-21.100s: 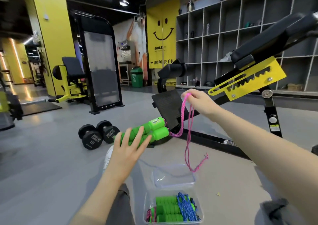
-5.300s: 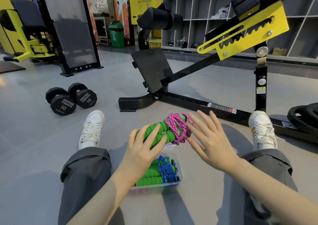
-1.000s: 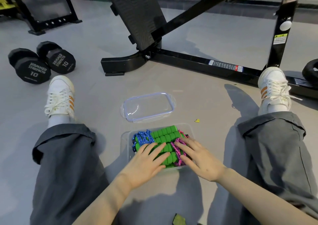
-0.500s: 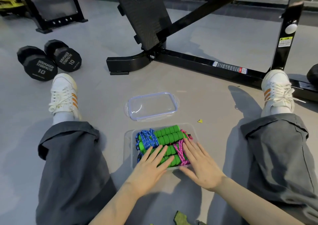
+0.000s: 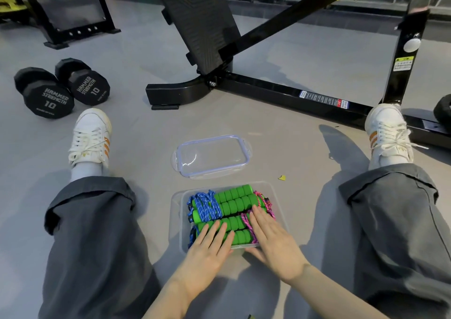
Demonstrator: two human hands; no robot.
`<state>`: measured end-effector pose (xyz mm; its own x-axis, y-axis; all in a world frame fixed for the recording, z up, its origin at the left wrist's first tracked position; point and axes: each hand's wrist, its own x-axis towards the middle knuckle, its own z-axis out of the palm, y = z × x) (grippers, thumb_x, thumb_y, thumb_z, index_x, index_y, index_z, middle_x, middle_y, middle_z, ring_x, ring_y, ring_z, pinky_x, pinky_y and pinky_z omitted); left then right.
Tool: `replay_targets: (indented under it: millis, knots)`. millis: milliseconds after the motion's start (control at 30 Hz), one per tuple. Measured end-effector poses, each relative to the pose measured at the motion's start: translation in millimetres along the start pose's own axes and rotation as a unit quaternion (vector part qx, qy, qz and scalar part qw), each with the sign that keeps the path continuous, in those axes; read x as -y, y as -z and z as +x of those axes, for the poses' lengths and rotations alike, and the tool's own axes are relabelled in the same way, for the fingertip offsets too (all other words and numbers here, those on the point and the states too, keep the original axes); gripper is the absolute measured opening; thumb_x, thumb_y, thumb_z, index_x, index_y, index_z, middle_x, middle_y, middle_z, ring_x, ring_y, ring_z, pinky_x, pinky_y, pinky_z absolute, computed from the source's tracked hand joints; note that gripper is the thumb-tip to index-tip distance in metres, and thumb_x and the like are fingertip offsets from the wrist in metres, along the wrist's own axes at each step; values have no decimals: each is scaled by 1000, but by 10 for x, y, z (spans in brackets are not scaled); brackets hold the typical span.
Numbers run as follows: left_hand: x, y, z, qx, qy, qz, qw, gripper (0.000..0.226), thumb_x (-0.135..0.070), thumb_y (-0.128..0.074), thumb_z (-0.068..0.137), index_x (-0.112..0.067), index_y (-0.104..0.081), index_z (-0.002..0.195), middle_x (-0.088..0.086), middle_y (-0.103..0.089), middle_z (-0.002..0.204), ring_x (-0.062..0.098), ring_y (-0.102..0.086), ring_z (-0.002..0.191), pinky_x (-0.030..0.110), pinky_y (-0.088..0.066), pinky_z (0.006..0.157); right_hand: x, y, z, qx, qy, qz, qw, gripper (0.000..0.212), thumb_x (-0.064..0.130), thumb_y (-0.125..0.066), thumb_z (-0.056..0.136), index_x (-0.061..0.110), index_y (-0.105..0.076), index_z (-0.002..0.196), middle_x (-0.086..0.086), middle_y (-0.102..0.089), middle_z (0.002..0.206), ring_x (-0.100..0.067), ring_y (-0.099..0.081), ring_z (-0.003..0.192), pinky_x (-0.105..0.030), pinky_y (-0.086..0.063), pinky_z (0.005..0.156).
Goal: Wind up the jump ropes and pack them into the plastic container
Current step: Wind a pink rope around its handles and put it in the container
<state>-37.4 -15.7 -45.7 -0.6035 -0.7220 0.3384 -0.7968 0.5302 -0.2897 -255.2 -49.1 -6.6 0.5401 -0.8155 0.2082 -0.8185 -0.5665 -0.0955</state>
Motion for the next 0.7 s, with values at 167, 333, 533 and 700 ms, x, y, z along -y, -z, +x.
replay_targets:
  millis: [167,333,533,700]
  knots:
    - [3,185,-28,7,-7,-3,1000,67,-4,-64,67,-5,-40,130,15,-63,123,33,-45,122,45,-20,107,85,43,-103,5,-3,22,1000,67,52,-26,96,1,-47,133,-15,-44,141,-27,-46,129,-34,-21,114]
    - [-64,382,-119,-13,6,-79,997,33,-35,-47,98,-15,-68,113,4,-70,113,23,-54,116,40,-40,100,196,271,-256,-12,-8,76,997,65,60,-35,92,11,-54,130,-5,-52,137,-18,-43,130,-36,-20,112]
    - [55,553,396,116,255,-151,948,72,-44,-6,104,-7,-66,119,17,-60,128,31,-53,121,38,-14,111,202,285,230,66,-72,36,995,63,46,-13,101,8,-54,130,-8,-50,139,-23,-44,130,-32,-14,110]
    - [-36,300,473,123,293,-149,937,74,-42,-2,103,-9,-66,121,15,-56,133,28,-34,130,44,-11,110,154,113,301,83,-53,86,991,76,58,0,93,8,-25,146,-1,-12,152,-22,-7,144,-24,5,114]
